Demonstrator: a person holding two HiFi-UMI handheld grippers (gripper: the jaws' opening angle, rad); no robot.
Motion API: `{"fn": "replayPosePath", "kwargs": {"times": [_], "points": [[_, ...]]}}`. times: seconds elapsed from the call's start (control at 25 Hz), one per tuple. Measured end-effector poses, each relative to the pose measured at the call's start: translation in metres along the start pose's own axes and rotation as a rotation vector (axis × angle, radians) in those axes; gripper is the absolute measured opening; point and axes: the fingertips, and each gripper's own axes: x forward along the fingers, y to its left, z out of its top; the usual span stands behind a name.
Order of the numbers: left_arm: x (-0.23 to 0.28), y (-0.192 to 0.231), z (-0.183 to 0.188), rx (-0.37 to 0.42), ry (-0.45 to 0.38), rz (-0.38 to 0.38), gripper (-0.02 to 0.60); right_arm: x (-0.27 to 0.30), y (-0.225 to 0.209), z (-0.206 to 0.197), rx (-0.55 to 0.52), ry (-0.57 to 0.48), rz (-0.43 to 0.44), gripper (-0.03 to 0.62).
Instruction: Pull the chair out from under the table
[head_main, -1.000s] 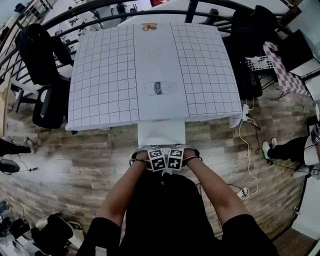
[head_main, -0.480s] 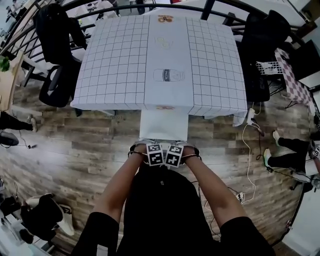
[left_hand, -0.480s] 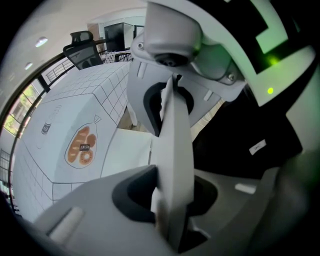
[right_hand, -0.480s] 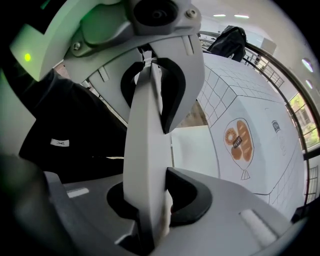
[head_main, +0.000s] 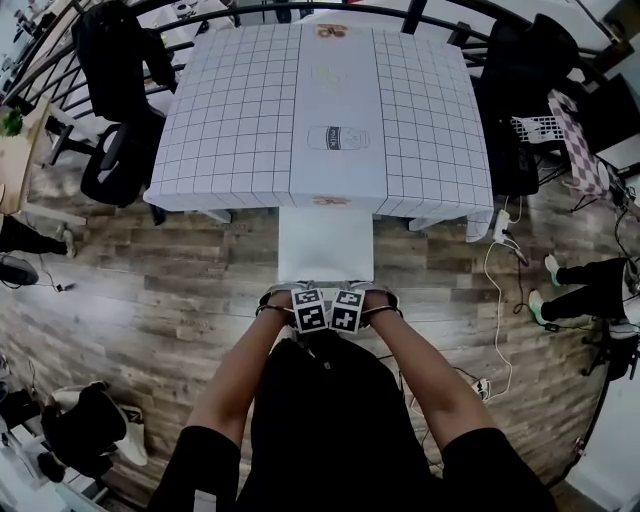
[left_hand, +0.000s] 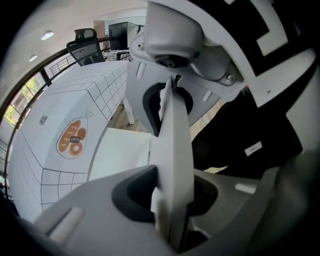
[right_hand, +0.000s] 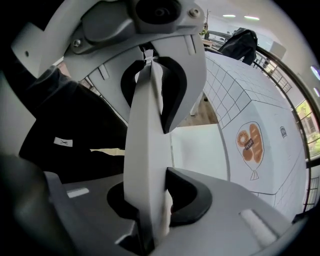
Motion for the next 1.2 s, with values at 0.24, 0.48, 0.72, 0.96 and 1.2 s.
{"fn": "replayPosePath", "kwargs": {"times": [0.24, 0.48, 0.72, 0.96, 1.2], "points": [[0.001, -0.025, -0.006, 0.02, 0.003, -0.013, 0.097, 0.002, 0.028, 0.003, 0.019, -0.005, 0.01, 0.081], [0.004, -0.047, -0.008, 0.031, 0.002, -0.013, 0.097, 0.003, 0.05, 0.002, 0.022, 0.005, 0.004, 0.081], [0.005, -0.079, -0.018, 0.064, 0.02, -0.025, 0.097, 0.007, 0.083, 0.008, 0.037, 0.003, 0.009, 0.083], [0.008, -0.111, -0.027, 0.072, 0.017, -0.025, 0.097, 0.01, 0.117, 0.012, 0.048, 0.002, 0.009, 0.084], [0.01, -0.149, -0.034, 0.066, 0.018, -0.015, 0.095, 0.013, 0.156, 0.015, 0.062, -0.002, 0.022, 0.089]]}}
